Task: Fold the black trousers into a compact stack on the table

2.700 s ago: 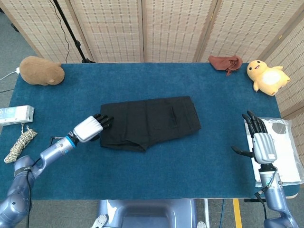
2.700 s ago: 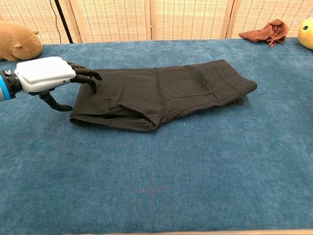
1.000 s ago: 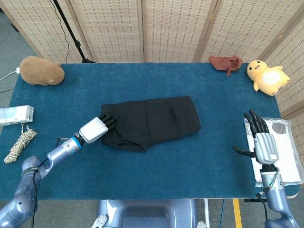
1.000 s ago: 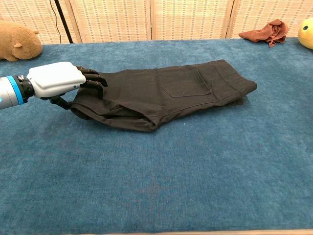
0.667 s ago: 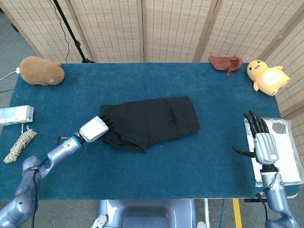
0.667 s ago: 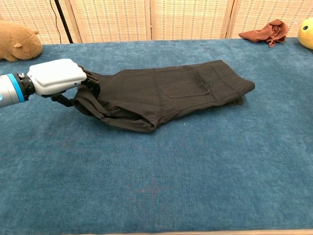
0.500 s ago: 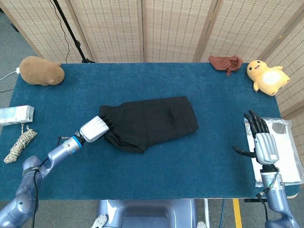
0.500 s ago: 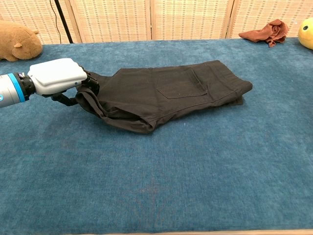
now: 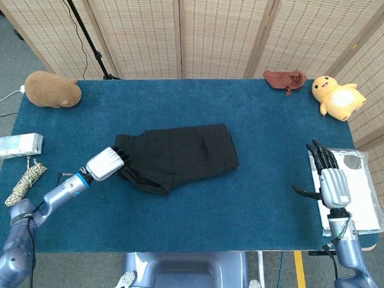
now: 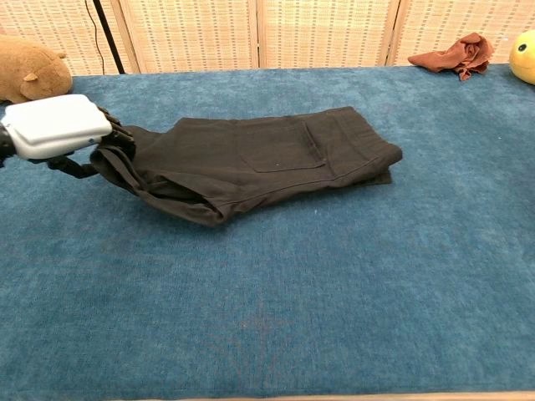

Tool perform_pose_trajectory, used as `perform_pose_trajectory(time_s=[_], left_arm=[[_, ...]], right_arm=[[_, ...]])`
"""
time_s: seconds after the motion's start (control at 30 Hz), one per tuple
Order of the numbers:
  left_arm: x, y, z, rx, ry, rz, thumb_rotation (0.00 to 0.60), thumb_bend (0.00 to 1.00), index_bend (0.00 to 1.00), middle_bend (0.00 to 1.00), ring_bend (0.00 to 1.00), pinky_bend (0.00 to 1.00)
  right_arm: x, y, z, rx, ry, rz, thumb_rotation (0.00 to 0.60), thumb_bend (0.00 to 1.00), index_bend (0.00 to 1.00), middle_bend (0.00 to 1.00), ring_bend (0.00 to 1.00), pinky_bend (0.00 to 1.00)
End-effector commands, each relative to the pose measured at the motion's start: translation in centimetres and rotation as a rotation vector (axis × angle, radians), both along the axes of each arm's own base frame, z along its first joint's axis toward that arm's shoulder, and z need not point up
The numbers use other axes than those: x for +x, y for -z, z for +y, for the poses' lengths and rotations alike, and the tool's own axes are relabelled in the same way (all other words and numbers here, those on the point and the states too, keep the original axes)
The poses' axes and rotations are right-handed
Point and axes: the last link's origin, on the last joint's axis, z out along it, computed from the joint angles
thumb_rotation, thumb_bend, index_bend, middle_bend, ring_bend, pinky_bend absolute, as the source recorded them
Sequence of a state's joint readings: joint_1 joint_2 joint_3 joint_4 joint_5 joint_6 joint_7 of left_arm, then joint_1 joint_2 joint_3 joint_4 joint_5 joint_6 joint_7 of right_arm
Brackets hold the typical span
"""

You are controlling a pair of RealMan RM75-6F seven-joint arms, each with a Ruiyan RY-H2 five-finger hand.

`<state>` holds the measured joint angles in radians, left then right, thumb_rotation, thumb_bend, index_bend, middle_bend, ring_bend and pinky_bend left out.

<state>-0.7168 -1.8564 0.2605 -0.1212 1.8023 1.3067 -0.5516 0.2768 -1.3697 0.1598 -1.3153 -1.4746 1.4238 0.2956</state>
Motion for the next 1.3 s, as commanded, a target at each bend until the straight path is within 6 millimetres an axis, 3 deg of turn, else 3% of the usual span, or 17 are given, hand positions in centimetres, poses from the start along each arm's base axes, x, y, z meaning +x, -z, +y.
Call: perform_pose_trajectory(time_s=[0.03,0.2,0.4,0.7,1.0,1.2,1.3], left_arm=[[-1.1,-1.7,-0.5,0.017,0.001,0.000,0.600,0.61,0.70,0.54,0.45,0.44],[-3.1,-6.7,-1.8,0.082,0.045,-0.019,0.600,0.61,0.70,0.54,0.45,0.44],[-4.7,-9.5,-3.8,0.092,0.072,-0.003,0.600,0.61,0.70,0.54,0.45,0.44],[-7.4,-11.8,-7.0,0.099,0.038,0.012,0.600,0.61,0.70,0.54,0.44,0.44],[-8.8,-14.7,-9.6,0.146,0.033,-0.017,0.600,0.61,0.70,0.54,0.44,0.45],[-9.4,-15.5,-10.5,0.160,0.024,-0.010,0.600,0.61,0.70,0.54,0.44,0.45],[-9.0,-15.2,-9.9,0.167,0.031,-0.021,0.600,0.61,0.70,0.54,0.44,0.45]], right_arm=[[0.0,0.2,-0.1,0.008,0.001,0.004,0.600,0.00,0.00,0.00,0.00,0.07],[-0.3,0.9,-0.3,0.029,0.013,0.029,0.600,0.00,0.00,0.00,0.00,0.07],[-0.4,1.6,-0.4,0.037,0.019,0.051,0.600,0.00,0.00,0.00,0.00,0.07],[-0.4,2.0,-0.5,0.039,0.022,0.068,0.600,0.00,0.00,0.00,0.00,0.07],[-0.7,1.5,-0.7,0.007,0.031,0.074,0.600,0.00,0.00,0.00,0.00,0.07],[-0.7,1.6,-0.7,0.011,0.031,0.077,0.600,0.00,0.00,0.00,0.00,0.07],[-0.6,1.7,-0.7,0.018,0.029,0.075,0.600,0.00,0.00,0.00,0.00,0.07]])
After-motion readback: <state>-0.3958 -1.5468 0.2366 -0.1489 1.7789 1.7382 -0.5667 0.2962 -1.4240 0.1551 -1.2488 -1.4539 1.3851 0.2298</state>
